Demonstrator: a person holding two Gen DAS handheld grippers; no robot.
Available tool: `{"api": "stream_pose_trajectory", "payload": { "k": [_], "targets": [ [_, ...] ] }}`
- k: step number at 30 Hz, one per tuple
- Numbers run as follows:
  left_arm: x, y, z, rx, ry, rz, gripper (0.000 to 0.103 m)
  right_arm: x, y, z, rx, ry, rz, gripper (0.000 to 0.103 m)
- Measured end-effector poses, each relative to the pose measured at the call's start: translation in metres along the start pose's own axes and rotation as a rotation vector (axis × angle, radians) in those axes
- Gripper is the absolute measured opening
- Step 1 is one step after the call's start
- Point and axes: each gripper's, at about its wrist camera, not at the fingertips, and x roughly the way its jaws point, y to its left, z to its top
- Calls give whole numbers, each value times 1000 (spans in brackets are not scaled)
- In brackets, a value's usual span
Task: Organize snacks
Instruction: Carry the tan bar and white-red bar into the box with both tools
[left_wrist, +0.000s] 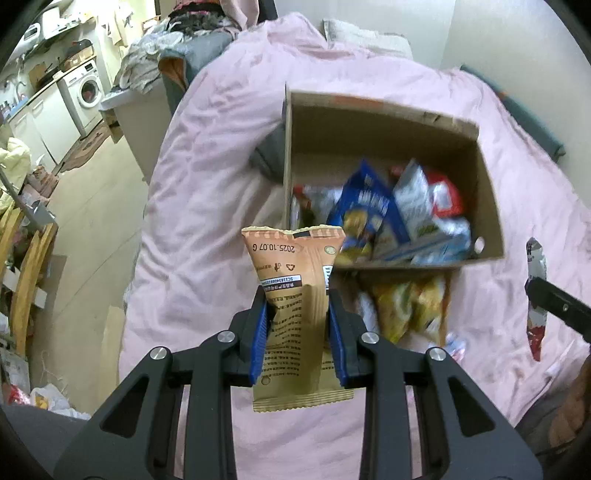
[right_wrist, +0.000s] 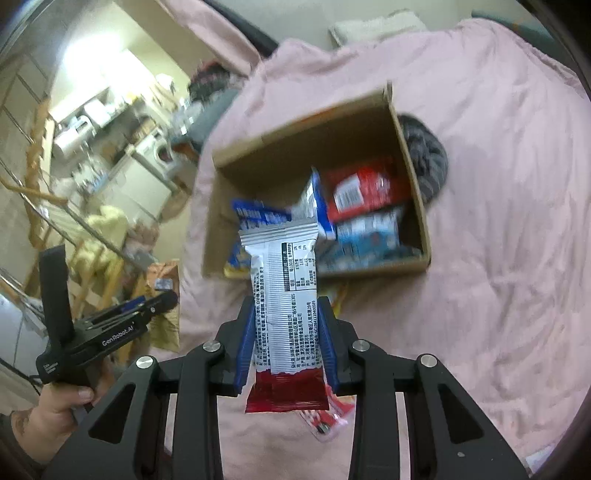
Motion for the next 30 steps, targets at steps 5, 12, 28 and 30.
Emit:
{"api": "stream_pose_trajectory", "payload": {
  "k": [5, 12, 28, 30],
  "targets": [
    [-12, -6, 30, 20, -61, -18, 26, -5, -7, 15, 56, -77, -6, 33],
    [-4, -12, 59, 31, -90, -35, 26, 2, -18, 46, 90, -132, -61, 33],
    [85, -59, 98, 229, -124, 90, 26, 77, -26, 88, 24, -63, -162, 33],
    [103, -58, 104, 216, -92, 85, 26, 84, -25, 90, 15, -54, -170, 33]
  ]
}}
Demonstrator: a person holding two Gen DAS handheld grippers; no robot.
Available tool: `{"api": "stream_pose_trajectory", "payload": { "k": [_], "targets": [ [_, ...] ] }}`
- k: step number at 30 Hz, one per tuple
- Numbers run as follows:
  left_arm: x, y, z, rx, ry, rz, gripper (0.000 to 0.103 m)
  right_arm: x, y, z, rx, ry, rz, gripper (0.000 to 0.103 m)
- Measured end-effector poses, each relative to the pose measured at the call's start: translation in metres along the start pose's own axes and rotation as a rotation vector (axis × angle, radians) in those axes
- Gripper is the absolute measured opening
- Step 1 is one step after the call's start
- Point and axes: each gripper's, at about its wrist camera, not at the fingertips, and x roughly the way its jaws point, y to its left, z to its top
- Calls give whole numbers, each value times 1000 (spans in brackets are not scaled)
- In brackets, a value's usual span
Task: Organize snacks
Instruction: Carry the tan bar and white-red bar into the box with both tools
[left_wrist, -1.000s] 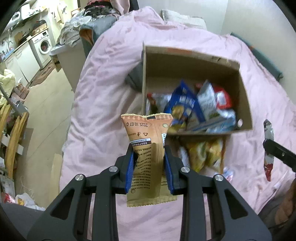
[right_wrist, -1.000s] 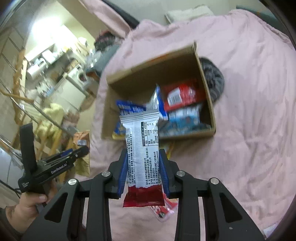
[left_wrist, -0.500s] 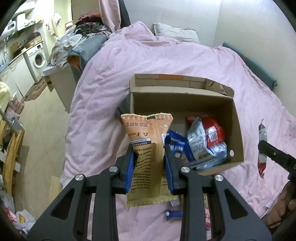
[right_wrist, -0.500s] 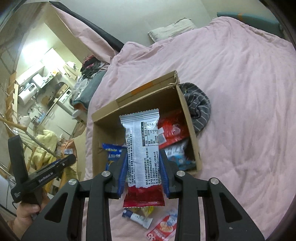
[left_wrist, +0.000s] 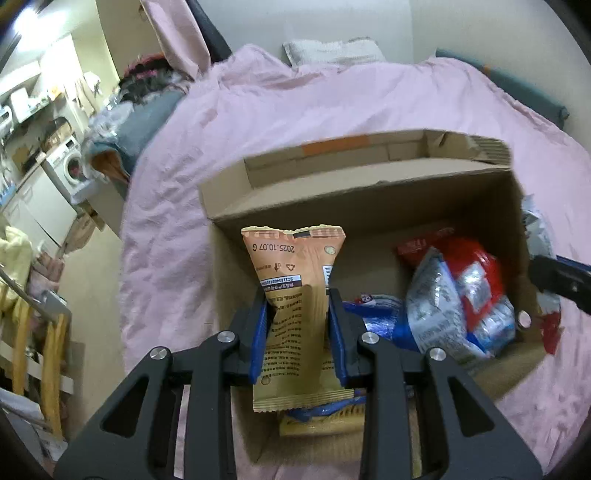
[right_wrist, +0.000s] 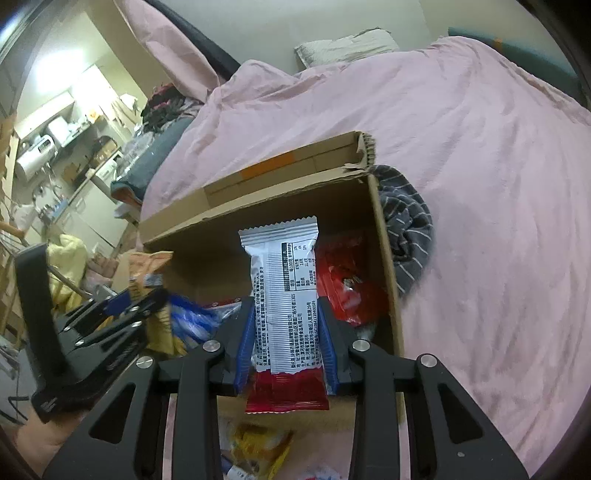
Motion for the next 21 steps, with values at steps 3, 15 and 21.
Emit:
{"api": "stream_pose_trajectory", "payload": {
  "k": [3, 15, 21],
  "targets": [
    [10, 7, 7, -43, 10, -28, 26, 13, 3, 5, -16, 17, -15, 33],
    [17, 23, 25, -162, 21, -143, 26, 41, 1, 14, 8, 43, -13, 34],
    [18, 24, 26, -192, 37, -167, 28, 46, -2, 14, 26, 62, -7, 34]
  ]
}}
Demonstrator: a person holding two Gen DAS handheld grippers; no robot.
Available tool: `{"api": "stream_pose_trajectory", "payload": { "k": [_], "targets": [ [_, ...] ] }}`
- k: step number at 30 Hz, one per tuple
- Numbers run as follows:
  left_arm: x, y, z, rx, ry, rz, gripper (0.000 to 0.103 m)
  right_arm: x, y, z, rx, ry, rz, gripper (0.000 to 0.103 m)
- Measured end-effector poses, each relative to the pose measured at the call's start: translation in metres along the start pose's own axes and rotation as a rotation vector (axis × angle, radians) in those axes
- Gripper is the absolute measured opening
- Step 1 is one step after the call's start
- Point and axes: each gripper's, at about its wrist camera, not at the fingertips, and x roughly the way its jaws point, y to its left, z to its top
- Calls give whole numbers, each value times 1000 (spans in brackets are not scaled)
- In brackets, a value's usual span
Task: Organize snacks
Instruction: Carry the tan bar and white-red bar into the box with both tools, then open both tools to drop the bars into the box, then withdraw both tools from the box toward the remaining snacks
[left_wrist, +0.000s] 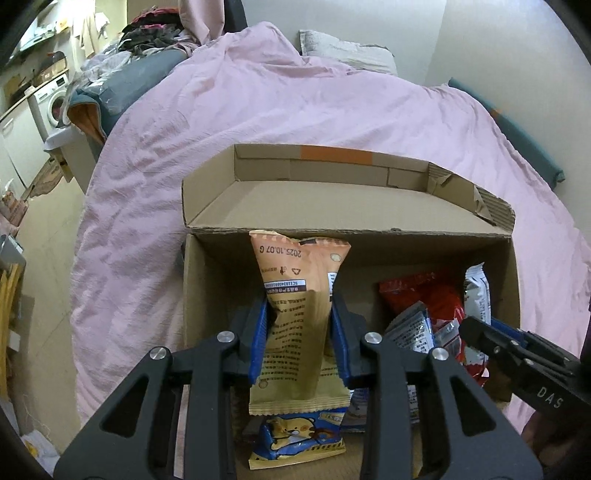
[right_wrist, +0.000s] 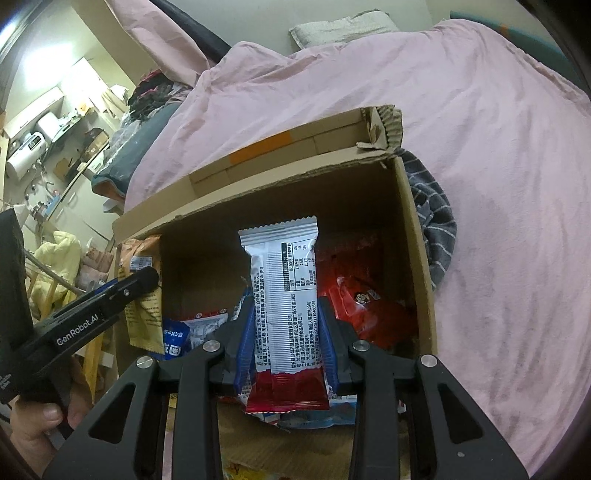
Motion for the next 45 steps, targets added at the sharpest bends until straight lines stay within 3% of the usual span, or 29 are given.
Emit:
{"api": "stream_pose_trajectory", "payload": {
  "k": [3, 5, 7, 10, 11, 13, 15, 17, 27, 32, 38, 45],
  "targets": [
    [-1, 0, 0, -9, 6, -11, 30, 1, 0, 0, -3, 5, 7, 34],
    [-3, 0, -1, -6, 5, -17, 36, 1, 0, 1, -2, 8, 12, 34],
    [-6, -1, -2, 0, -8, -13, 58, 1, 0, 1, 2, 7, 17, 35],
    [-12, -3, -3, 7, -35, -5, 79, -1, 0, 1, 7, -2, 27, 37],
    [-14, -4, -3, 14, -43, 7, 81, -1, -1, 0, 10, -4, 32, 37],
    [-19, -6, -4, 33, -68, 12, 81, -3, -3, 1, 26, -9, 40, 45],
    [-21, -7, -4, 46, -82, 26, 81, -7, -5, 2, 37, -29, 42, 67],
    [-23, -7, -4, 52, -91, 34, 82, -10, -8, 3, 53, -43, 40, 76],
    [-28, -3, -4, 36, -107, 22, 82, -14, -11, 3, 56, -47, 37, 77],
    [-39, 2, -5, 14, -131, 7, 82, -25, -12, 2, 77, -82, 45, 91],
    [-58, 5, -7, 10, -171, 35, 82, -44, -13, -5, 77, -109, 27, 92],
    [-84, 14, -20, -26, -219, 6, 83, -66, -7, -14, 70, -125, 32, 93]
  ]
}}
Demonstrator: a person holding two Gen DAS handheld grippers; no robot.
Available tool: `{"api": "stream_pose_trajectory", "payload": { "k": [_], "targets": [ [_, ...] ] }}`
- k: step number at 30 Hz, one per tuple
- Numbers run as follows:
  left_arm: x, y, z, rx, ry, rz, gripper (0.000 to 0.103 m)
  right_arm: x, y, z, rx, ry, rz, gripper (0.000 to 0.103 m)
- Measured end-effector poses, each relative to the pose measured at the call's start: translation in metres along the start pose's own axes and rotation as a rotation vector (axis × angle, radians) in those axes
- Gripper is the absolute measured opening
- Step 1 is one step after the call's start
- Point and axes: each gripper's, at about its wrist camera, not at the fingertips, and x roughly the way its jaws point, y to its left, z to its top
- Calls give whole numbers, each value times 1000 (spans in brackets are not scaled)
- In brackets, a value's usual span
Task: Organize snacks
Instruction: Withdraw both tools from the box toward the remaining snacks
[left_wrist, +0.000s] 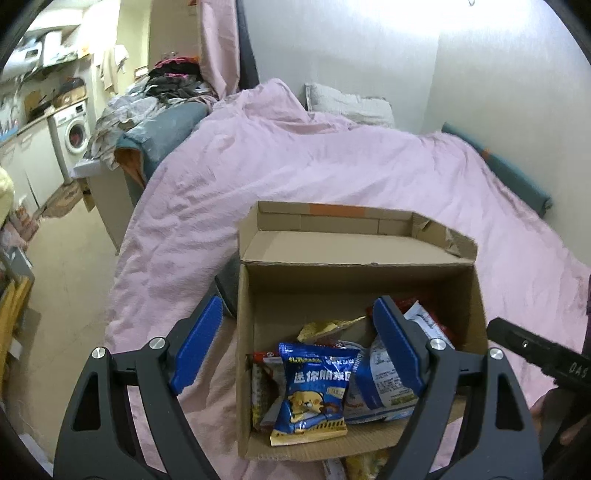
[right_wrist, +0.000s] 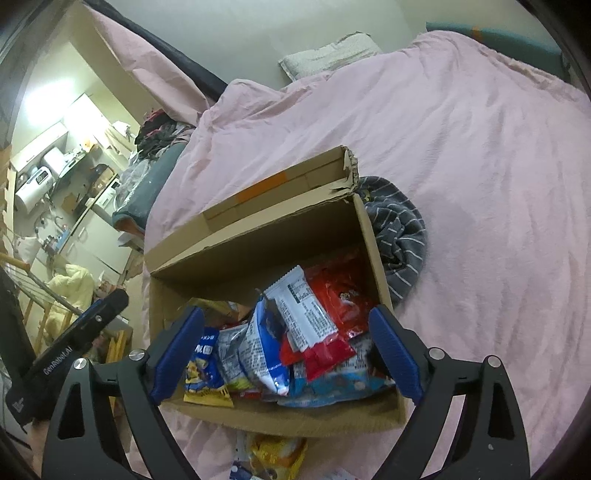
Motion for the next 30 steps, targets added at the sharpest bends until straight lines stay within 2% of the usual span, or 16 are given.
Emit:
{"api": "stream_pose_trajectory", "payload": {
  "k": [2, 4, 19, 30],
  "targets": [
    [-5, 5, -3, -20, 5, -21, 93, -6, 3, -3, -9, -4, 0, 93],
    [-11, 8, -7, -25, -7, -7, 101, -9, 4, -5, -9, -8, 3, 93],
    [-47, 12, -41, 29, 30, 5, 101, -32, 11, -35, -10, 16, 1, 94],
    [-67, 16, -70, 26, 86, -26, 101, -44, 16, -68, -2, 74, 7, 94]
  ]
}}
